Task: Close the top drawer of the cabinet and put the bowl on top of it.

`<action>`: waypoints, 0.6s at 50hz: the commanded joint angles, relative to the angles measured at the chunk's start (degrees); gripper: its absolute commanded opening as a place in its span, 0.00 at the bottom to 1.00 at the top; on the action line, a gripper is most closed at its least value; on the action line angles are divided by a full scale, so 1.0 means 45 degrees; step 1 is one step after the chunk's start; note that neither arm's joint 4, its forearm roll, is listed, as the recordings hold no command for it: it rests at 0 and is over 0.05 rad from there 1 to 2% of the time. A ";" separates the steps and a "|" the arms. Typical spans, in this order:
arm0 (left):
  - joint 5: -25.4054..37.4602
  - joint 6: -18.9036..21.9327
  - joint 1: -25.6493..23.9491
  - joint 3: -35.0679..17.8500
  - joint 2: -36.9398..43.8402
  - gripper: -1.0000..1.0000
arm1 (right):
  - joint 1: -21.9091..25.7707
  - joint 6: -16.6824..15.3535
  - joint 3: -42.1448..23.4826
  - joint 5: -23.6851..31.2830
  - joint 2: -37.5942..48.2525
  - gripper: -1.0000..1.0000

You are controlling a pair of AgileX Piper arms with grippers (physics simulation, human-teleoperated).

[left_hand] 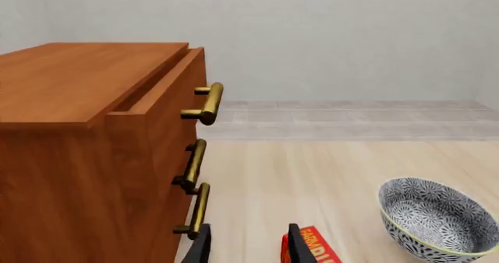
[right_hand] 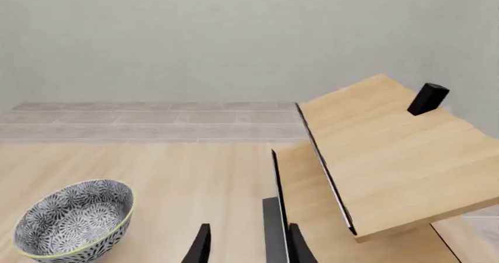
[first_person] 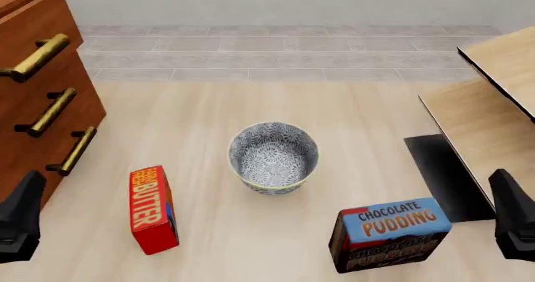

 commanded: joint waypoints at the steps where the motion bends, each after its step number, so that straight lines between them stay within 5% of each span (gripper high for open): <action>1: -0.0161 -0.0041 0.0001 -0.0068 0.0128 1.00 | -0.0072 0.0073 -0.0026 0.0105 -0.0112 1.00; 16: -0.0199 -0.0009 -0.0204 -0.0420 0.0353 1.00 | -0.0064 0.0066 -0.0012 0.0099 -0.0039 1.00; 30: -0.1782 -0.0046 -0.0332 -0.1319 0.2602 1.00 | -0.0078 0.0091 -0.0008 0.0063 0.0030 1.00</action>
